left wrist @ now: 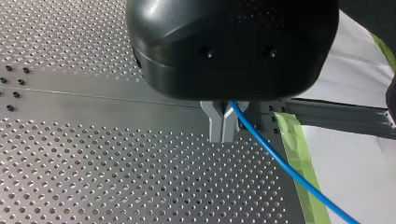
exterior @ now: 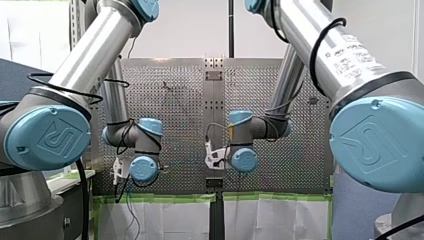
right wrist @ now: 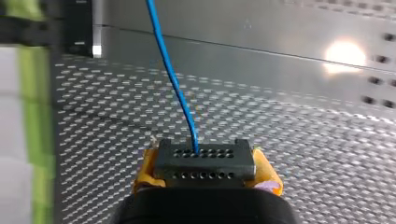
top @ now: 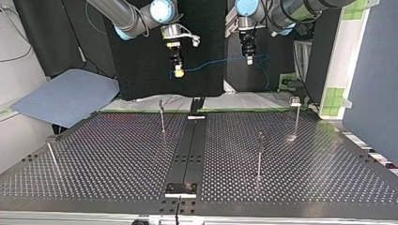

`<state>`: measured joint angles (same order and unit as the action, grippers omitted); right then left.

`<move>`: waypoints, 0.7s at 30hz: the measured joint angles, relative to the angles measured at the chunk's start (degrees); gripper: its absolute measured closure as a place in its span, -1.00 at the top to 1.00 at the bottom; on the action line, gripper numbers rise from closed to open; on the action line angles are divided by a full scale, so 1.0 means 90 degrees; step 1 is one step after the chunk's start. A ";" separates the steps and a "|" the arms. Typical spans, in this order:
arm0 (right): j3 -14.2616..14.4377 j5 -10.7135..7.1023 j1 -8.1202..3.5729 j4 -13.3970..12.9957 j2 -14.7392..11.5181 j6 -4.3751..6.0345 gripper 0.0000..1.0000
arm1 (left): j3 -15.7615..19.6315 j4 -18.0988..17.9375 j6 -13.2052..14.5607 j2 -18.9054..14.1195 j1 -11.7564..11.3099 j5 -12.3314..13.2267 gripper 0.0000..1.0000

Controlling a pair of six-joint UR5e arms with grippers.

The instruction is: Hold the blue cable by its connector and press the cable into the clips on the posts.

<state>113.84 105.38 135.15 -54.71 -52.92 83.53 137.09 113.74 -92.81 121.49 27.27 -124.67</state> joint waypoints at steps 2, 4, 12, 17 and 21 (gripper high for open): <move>-0.0003 0.0000 -0.0001 0.0108 0.0049 -0.0001 -1.00 | 0.0000 0.0000 0.0000 0.0000 0.0000 0.0000 -1.00; -0.0004 0.0001 -0.0002 0.0212 0.0069 -0.0002 -1.00 | 0.0000 0.0000 0.0000 0.0000 0.0000 0.0000 -1.00; -0.0006 0.0001 -0.0002 0.0605 0.0081 -0.0002 -1.00 | 0.0000 0.0000 0.0000 0.0000 0.0000 0.0000 -1.00; -0.0021 0.0002 -0.0004 0.0909 0.0083 0.0002 -1.00 | -0.0008 0.0100 -0.0101 -0.0100 0.0099 -0.0100 -1.00; -0.0163 0.0025 0.0041 0.1147 -0.0037 0.0118 -1.00 | -0.0016 0.0309 -0.0278 -0.0310 0.0310 -0.0310 -1.00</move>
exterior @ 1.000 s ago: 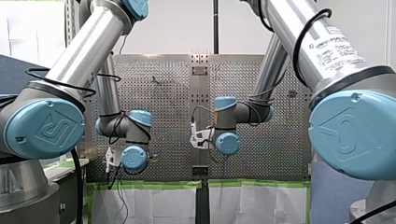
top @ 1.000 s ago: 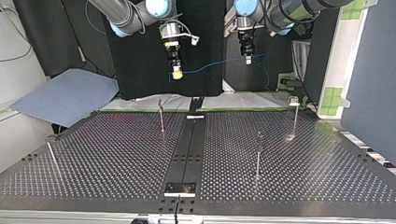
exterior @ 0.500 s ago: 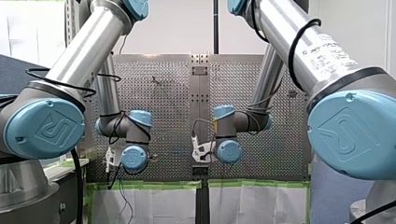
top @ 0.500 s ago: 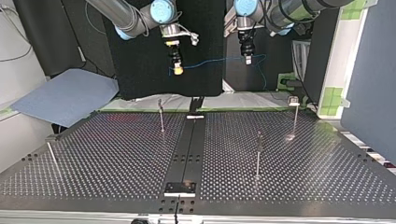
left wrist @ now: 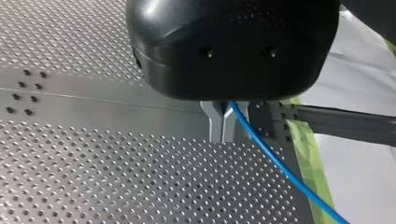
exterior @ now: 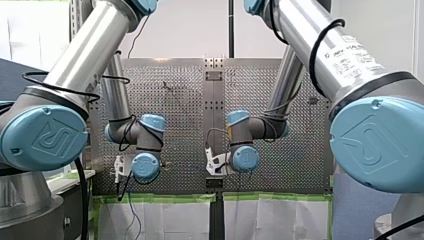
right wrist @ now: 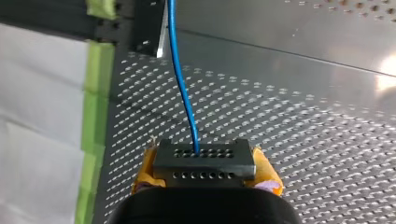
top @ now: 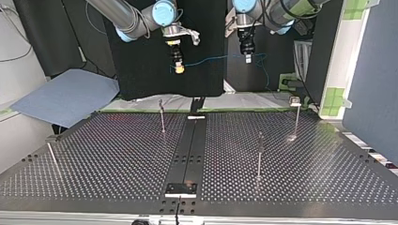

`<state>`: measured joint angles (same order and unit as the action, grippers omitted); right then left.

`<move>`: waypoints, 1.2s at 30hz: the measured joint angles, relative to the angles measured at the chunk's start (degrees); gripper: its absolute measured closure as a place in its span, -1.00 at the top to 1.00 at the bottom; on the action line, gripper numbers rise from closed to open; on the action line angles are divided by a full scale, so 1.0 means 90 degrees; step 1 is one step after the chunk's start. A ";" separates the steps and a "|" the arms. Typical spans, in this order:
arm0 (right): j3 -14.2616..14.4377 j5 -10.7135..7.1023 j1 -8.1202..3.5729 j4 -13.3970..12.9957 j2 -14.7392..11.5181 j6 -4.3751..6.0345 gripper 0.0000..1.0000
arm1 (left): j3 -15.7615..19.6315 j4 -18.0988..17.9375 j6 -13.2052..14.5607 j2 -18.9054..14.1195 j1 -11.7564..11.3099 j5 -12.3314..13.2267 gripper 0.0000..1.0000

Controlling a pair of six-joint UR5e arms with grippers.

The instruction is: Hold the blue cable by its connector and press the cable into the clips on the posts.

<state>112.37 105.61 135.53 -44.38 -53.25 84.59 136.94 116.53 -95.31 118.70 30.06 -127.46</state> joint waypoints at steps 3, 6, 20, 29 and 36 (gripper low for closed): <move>-0.0093 -0.0064 0.0032 0.0109 -0.0169 0.0159 -1.00 | -0.0001 0.0197 -0.0033 -0.0197 0.0197 -0.0197 -1.00; -0.0124 -0.0203 0.0046 0.0087 -0.0347 0.0329 -1.00 | -0.0003 0.0389 -0.0024 -0.0389 0.0348 -0.0352 -1.00; -0.0197 -0.0556 0.0016 0.0073 -0.1084 0.0514 -1.00 | -0.0285 0.1271 -0.0094 -0.1268 0.0116 -0.0361 -1.00; -0.0372 -0.0597 0.0014 0.0199 -0.1111 0.0515 -1.00 | -0.0597 0.1819 -0.0215 -0.1818 -0.0150 -0.0061 -1.00; -0.0565 -0.0762 0.0000 0.0384 -0.1109 0.0531 -1.00 | -0.0794 0.2234 -0.0430 -0.2233 -0.0319 0.0144 -1.00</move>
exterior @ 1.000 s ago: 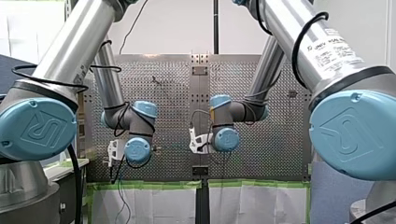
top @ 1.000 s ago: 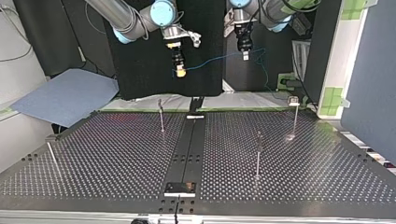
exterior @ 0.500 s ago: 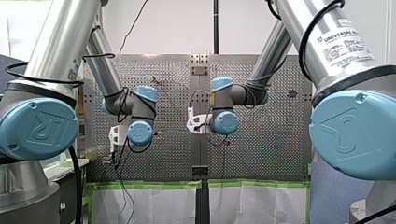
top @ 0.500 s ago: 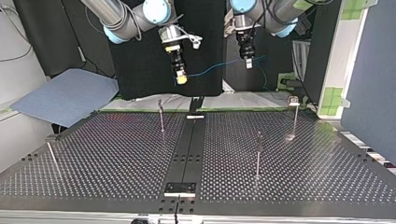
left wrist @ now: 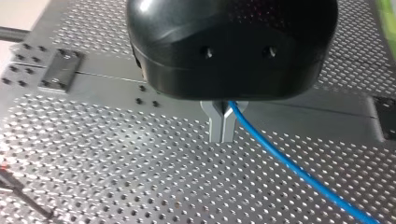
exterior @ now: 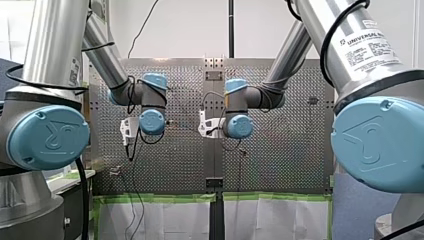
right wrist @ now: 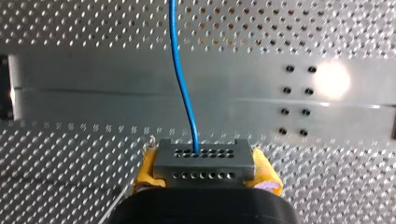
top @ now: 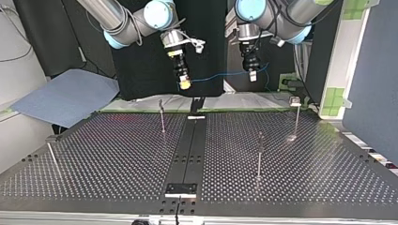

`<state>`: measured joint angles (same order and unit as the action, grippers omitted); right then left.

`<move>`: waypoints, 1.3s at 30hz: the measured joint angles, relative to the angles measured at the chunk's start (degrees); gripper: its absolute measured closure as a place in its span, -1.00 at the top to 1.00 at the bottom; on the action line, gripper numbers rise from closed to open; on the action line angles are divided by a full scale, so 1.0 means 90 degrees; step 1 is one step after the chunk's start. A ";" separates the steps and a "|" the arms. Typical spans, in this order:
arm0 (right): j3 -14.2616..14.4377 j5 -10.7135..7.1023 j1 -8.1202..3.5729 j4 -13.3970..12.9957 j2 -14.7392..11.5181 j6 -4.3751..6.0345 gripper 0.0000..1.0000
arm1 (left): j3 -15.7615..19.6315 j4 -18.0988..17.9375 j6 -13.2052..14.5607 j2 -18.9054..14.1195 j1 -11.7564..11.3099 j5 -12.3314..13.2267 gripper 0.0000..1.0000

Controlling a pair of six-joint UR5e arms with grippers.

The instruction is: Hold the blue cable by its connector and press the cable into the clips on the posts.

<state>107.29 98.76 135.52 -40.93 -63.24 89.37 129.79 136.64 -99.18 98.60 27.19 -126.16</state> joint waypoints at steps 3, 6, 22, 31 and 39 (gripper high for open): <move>-0.0182 -0.0120 0.0010 0.0180 0.0002 -0.0003 -1.00 | -0.0048 0.0192 0.0000 -0.0192 -0.0082 0.0091 -1.00; -0.0377 -0.0172 0.0025 0.0373 0.0004 -0.0013 -1.00 | -0.0067 0.0377 0.0062 -0.0377 -0.0219 0.0154 -1.00; -0.1205 -0.0196 0.0047 0.1002 0.0006 -0.0174 -1.00 | -0.0886 0.1387 0.0484 -0.0664 -0.1135 0.0587 -1.00; -0.1572 -0.0227 0.0074 0.1195 0.0008 -0.0209 -1.00 | -0.1343 0.1899 0.0596 -0.0946 -0.1530 0.0722 -1.00; -0.1965 -0.0238 0.0113 0.1550 0.0010 -0.0461 -1.00 | -0.1461 0.2425 0.0619 -0.1079 -0.1807 0.1205 -1.00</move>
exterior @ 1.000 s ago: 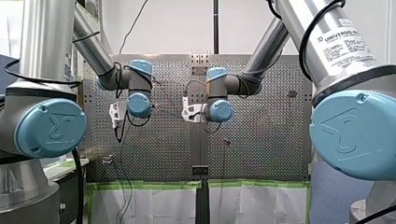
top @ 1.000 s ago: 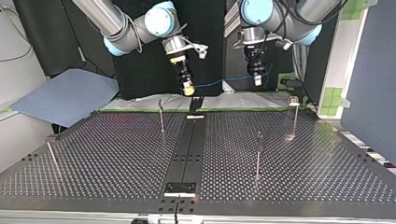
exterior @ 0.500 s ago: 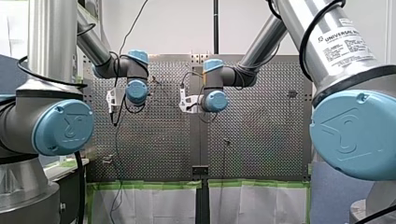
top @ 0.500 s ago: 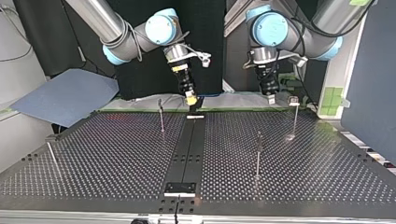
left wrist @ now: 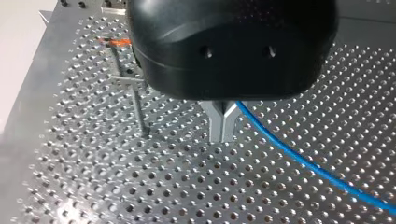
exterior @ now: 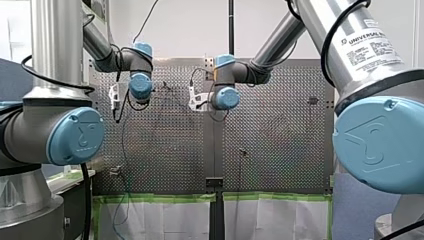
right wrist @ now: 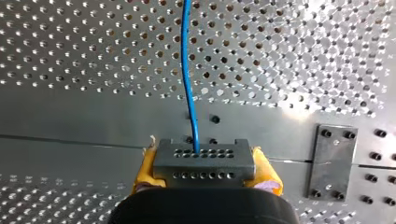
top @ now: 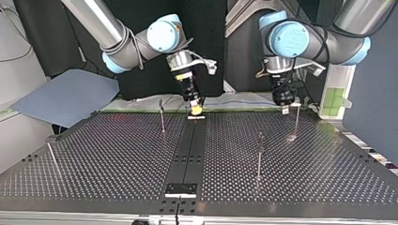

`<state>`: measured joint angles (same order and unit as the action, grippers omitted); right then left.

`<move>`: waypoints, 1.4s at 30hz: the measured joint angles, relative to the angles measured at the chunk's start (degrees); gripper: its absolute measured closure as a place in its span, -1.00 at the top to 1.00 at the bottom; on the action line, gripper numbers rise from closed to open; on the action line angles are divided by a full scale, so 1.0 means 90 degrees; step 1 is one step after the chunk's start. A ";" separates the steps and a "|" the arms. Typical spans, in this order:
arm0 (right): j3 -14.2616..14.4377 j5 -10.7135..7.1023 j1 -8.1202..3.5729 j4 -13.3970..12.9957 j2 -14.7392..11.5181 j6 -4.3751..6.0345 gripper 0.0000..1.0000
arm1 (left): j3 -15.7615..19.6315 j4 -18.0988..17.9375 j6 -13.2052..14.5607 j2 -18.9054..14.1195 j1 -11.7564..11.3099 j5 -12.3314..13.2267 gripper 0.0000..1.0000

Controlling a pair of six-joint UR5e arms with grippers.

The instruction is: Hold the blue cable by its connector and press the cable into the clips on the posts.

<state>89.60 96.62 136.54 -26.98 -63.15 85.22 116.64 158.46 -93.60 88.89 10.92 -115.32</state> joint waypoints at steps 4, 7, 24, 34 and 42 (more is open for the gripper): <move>-0.0092 -0.0008 0.0013 0.0051 0.0005 -0.0041 -1.00 | -0.0191 0.0274 0.0132 0.0024 0.0013 0.0253 -1.00; -0.0117 -0.0011 0.0025 0.0062 0.0007 -0.0048 -1.00 | -0.0357 0.0453 0.0284 0.0045 0.0061 0.0295 -1.00; -0.0607 -0.0086 0.0064 0.0188 0.0016 -0.0037 -1.00 | -0.0744 0.1515 0.0557 -0.0407 0.0150 0.0106 -1.00; -0.0950 -0.0108 0.0043 0.0388 0.0033 0.0010 -1.00 | -0.0746 0.1472 0.0313 -0.0399 0.0102 0.0188 -1.00; -0.1148 -0.0076 -0.0023 0.0621 0.0053 0.0066 -1.00 | -0.0926 0.0991 -0.0055 -0.0108 0.0069 0.0370 -1.00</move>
<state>79.27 95.94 136.33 -21.38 -62.67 85.82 108.31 167.37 -94.10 87.91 11.55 -111.99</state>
